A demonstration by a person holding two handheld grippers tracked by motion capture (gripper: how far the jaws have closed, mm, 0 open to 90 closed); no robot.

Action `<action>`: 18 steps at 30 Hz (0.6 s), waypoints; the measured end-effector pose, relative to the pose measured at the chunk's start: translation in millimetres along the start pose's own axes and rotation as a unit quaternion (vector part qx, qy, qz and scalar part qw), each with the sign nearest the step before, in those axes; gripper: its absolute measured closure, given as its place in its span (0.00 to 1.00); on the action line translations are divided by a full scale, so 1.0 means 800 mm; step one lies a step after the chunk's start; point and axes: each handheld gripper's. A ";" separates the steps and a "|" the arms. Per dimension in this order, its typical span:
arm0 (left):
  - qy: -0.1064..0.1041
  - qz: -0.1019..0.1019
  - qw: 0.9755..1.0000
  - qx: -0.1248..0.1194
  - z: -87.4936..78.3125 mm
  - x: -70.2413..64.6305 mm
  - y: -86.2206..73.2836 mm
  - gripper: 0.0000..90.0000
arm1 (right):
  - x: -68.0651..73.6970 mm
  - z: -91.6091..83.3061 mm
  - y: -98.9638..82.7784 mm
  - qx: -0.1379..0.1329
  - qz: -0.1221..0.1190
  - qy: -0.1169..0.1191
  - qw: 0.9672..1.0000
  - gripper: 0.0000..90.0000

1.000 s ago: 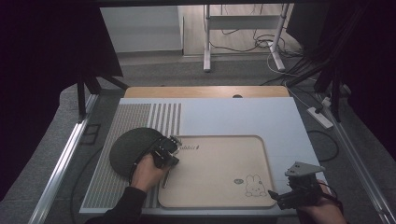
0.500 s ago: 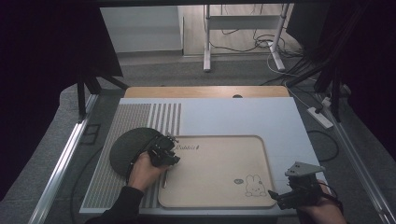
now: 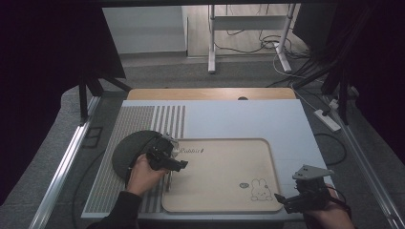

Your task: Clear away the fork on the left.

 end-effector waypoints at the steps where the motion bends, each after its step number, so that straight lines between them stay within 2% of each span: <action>1: -0.001 0.002 1.000 0.000 -0.001 0.000 -0.001 0.11 | 0.000 0.000 0.000 -0.001 0.001 0.000 1.000 0.00; 4: 0.002 0.004 1.000 -0.012 -0.005 -0.001 -0.003 0.04 | 0.000 -0.001 0.000 -0.004 0.001 0.000 1.000 0.00; 9: 0.002 0.013 0.999 -0.043 -0.012 0.001 -0.011 0.00 | -0.001 -0.002 -0.001 -0.010 0.001 -0.003 1.000 0.00; 12: -0.008 0.007 0.998 -0.060 -0.017 0.003 -0.016 0.00 | -0.001 -0.003 -0.001 -0.013 0.002 -0.004 1.000 0.00; 18: -0.022 -0.005 0.997 -0.079 -0.028 0.009 -0.027 0.00 | -0.003 -0.005 -0.002 -0.023 0.014 -0.003 1.000 0.00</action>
Point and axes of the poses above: each handheld gripper's, and its own axes: z roughly forward along the jaws, y roughly out of its top, x roughly to its left, and after that the axes turned 5 degrees about y, right-handed
